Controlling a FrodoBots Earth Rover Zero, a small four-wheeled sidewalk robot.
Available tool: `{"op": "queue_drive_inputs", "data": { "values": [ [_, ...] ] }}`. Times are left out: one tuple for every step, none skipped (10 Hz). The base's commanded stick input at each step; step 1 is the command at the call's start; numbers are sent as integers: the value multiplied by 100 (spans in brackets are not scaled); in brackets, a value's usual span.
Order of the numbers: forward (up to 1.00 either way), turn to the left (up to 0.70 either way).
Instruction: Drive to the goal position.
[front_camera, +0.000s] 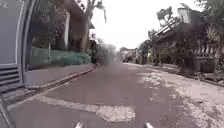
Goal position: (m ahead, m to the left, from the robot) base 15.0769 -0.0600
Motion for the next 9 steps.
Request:
{"op": "queue_drive_inputs", "data": {
  "values": [
    [70,0],
    [70,0],
    [70,0],
    [70,0],
    [70,0],
    [70,0],
    [70,0],
    [70,0],
    [70,0]
  ]
}}
